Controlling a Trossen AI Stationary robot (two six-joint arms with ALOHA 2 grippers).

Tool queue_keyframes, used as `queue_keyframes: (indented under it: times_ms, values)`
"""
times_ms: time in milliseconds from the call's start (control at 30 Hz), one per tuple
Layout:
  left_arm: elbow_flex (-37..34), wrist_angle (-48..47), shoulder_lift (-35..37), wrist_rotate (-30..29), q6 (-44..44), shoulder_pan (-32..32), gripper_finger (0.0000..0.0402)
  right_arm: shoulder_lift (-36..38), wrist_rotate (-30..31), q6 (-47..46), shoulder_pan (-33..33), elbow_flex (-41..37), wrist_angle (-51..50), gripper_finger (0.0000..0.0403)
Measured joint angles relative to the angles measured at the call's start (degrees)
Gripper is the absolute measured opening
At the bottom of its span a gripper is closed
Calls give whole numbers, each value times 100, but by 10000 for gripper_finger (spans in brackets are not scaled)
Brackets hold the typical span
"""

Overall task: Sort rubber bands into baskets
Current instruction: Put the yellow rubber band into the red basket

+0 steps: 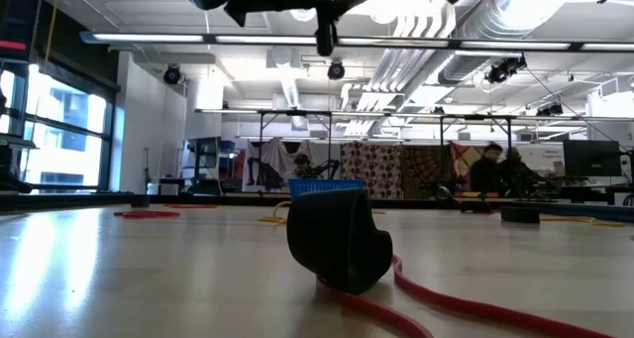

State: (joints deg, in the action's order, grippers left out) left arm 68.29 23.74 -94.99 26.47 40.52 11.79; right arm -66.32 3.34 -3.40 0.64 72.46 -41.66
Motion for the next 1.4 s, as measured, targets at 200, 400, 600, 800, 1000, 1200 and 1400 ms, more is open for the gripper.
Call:
queue_keyframes:
  times_ms: [200, 400, 600, 800, 1000, 1200, 1400]
  values:
    - [2, -39, 145, -265, -614, 65, 156, 4, -145, -899, 478, 416, -831, 1]
    - [2, -172, 145, -230, -703, 159, 157, 4, -359, -2235, 1165, 481, -1402, 0]
    - [2, -420, 141, -202, -944, 210, 157, 4, -390, -3716, 1940, 481, -2022, 0]
    - [2, -459, 141, -198, -1116, 207, 157, 4, -360, -5018, 2688, 462, -2369, 0]
    - [2, -464, 141, -195, -1168, 207, 157, -147, -339, -5908, 3375, 453, -2941, 0]
    - [2, -470, 141, -195, -1122, 205, 157, -508, -544, -6122, 3991, 453, -3312, 0]
    - [2, -510, 141, -195, -1101, 201, 157, -918, -951, -5951, 4294, 451, -3513, 0]
